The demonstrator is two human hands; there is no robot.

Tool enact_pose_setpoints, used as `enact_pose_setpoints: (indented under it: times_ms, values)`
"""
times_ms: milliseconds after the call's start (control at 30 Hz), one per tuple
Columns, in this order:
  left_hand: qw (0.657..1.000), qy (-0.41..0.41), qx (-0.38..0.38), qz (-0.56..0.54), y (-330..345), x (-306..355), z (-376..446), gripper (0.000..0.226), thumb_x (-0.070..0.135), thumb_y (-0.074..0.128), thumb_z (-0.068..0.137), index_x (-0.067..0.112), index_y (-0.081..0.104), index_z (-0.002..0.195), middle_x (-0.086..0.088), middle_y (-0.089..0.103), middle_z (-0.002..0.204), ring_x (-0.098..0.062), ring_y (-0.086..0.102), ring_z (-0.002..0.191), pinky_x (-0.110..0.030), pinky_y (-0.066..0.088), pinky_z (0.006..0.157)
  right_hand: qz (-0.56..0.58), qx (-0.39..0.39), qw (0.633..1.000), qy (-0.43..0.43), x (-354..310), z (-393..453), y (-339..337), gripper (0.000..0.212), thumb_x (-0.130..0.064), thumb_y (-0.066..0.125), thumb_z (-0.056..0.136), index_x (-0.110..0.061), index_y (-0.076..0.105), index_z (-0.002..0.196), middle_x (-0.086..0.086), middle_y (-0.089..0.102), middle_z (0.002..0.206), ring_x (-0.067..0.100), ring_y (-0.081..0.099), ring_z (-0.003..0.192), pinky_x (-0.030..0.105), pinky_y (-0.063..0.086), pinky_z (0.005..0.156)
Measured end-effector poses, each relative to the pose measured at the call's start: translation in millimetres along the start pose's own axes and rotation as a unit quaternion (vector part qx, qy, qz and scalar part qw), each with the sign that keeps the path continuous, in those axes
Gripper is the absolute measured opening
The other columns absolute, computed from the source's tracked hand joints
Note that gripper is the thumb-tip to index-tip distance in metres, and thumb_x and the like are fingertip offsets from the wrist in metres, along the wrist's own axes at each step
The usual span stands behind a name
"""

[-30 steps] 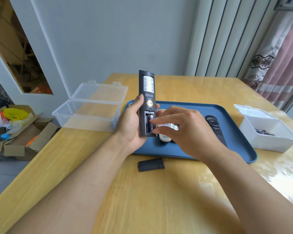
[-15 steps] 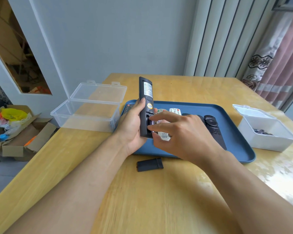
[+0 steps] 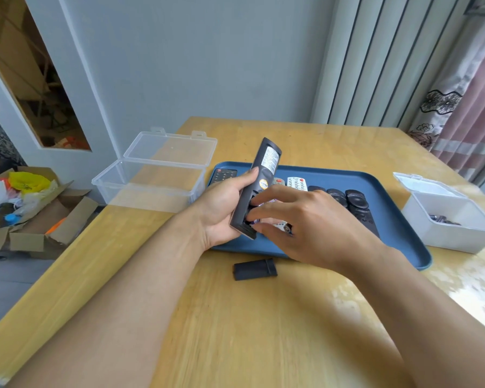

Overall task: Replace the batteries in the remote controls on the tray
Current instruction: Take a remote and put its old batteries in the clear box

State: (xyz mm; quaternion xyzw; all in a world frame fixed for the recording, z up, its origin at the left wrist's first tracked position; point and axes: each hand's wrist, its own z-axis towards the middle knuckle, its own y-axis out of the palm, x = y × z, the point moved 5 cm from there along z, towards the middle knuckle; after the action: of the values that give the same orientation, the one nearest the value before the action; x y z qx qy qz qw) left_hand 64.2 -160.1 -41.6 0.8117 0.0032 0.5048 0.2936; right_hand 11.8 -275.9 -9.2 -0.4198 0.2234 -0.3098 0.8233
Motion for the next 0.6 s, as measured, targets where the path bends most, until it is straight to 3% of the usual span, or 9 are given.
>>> enact_pose_setpoints:
  times_ms: [133,200,267,367,433,533,600]
  values:
    - [1.000,0.010,0.007,0.009,0.0,-0.2,0.3,0.040,0.039,0.044,0.107,0.007,0.066,0.120,-0.008,0.068,0.090,-0.023,0.064,0.085,-0.042,0.051,0.096,0.006,0.035,0.999,-0.003,-3.3,0.8,-1.2,0.013,-0.023,0.070,0.082,-0.023,0.076,0.093,-0.010,0.070,0.102,-0.003,0.045,0.068,0.030,0.048,0.049]
    - [1.000,0.014,0.009,0.012,1.1,-0.6,0.9,0.039,0.039,0.045,0.107,0.008,0.066,0.117,-0.006,0.067,0.083,-0.021,0.064,0.079,-0.041,0.049,0.095,0.002,0.035,0.999,-0.008,-5.2,0.9,-0.1,0.013,-0.022,0.069,0.081,-0.022,0.075,0.093,-0.009,0.070,0.097,0.000,0.045,0.062,0.027,0.046,0.048]
    - [1.000,0.019,0.019,0.016,-0.2,-0.7,2.7,0.036,0.038,0.046,0.107,0.009,0.064,0.116,-0.003,0.065,0.074,-0.019,0.062,0.070,-0.037,0.048,0.086,-0.002,0.023,1.000,-0.009,-6.9,1.0,1.5,0.015,-0.023,0.067,0.082,-0.023,0.075,0.094,-0.010,0.069,0.097,0.005,0.055,0.060,0.025,0.046,0.050]
    - [0.999,0.021,0.026,0.011,-3.1,-1.2,4.5,0.046,0.038,0.047,0.106,0.005,0.057,0.136,-0.008,0.065,0.087,-0.027,0.061,0.091,-0.044,0.046,0.101,0.006,0.018,1.000,-0.006,-7.3,1.1,0.0,0.016,-0.023,0.068,0.083,-0.023,0.077,0.096,-0.011,0.070,0.101,0.006,0.064,0.066,0.027,0.051,0.053]
    - [0.999,0.024,0.025,0.013,-4.1,0.2,4.3,0.046,0.038,0.046,0.107,0.007,0.056,0.139,-0.012,0.067,0.099,-0.029,0.063,0.100,-0.049,0.046,0.107,0.027,0.000,1.000,-0.001,-6.2,0.7,-1.9,0.018,-0.026,0.072,0.085,-0.024,0.078,0.102,-0.012,0.070,0.108,0.004,0.067,0.073,0.028,0.055,0.060]
    - [1.000,0.021,0.009,0.020,-3.7,1.1,2.7,0.041,0.037,0.046,0.107,0.008,0.061,0.132,-0.010,0.071,0.095,-0.024,0.070,0.085,-0.042,0.063,0.081,0.056,-0.032,0.997,0.030,-1.1,0.0,-3.0,0.021,-0.031,0.077,0.085,-0.030,0.077,0.106,-0.016,0.068,0.114,0.007,0.066,0.080,0.033,0.055,0.067]
    - [0.999,0.018,0.004,0.044,-3.5,-0.3,2.6,0.037,0.035,0.049,0.106,0.010,0.063,0.129,-0.006,0.070,0.083,-0.019,0.070,0.071,-0.032,0.060,0.061,0.056,-0.035,0.997,0.041,3.1,0.9,-1.7,0.017,-0.030,0.078,0.084,-0.031,0.078,0.101,-0.016,0.068,0.110,0.008,0.059,0.073,0.036,0.053,0.065]
